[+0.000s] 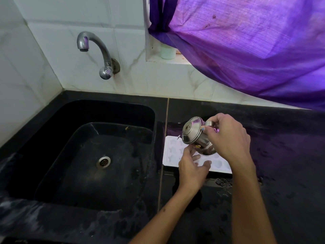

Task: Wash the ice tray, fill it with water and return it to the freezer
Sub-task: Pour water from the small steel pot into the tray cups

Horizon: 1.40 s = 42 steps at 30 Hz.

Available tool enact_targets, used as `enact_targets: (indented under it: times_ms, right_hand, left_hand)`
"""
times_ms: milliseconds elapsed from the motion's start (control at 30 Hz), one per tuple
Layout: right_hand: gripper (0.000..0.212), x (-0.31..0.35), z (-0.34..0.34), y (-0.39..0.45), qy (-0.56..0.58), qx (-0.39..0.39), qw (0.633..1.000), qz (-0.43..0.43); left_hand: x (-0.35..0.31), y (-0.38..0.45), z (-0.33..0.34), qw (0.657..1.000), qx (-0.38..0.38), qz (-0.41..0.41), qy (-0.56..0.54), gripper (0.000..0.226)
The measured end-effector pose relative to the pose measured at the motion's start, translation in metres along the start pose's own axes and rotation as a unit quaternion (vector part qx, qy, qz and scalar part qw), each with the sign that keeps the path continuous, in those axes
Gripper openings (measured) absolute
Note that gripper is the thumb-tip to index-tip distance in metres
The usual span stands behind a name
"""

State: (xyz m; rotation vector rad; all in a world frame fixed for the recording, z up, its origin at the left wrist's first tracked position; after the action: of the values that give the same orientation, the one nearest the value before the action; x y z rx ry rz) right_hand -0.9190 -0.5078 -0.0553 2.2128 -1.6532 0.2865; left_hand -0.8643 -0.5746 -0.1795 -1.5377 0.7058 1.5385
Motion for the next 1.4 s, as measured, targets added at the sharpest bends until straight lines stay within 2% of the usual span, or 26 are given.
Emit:
enact_targets:
  times_ms: [433, 900, 1400]
  right_hand:
    - [0.008, -0.007, 0.000, 0.003, 0.018, -0.002, 1.000, 0.011]
    - [0.011, -0.056, -0.012, -0.001, 0.176, 0.002, 0.981, 0.081]
    - [0.014, -0.142, -0.049, -0.025, 0.085, -0.002, 0.985, 0.149]
  left_hand:
    - [-0.001, -0.001, 0.001, 1.000, -0.001, 0.005, 0.003, 0.062]
    - [-0.006, -0.014, 0.023, 0.998, 0.000, 0.059, -0.011, 0.061]
    - [0.017, -0.047, 0.113, 0.996, 0.089, 0.020, -0.012, 0.054]
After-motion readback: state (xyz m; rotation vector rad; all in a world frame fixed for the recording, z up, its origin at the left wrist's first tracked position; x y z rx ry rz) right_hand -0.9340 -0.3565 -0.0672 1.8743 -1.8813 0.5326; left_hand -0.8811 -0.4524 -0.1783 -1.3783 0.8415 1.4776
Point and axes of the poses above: each hand's wrist, its own y-axis towards the middle knuckle, its own z-axis out of the palm, x = y × z, the point moved 5 cm from there along y, towards the middle knuckle, and after that the axes turned 9 degrees about -y, right-handed, at the moved point
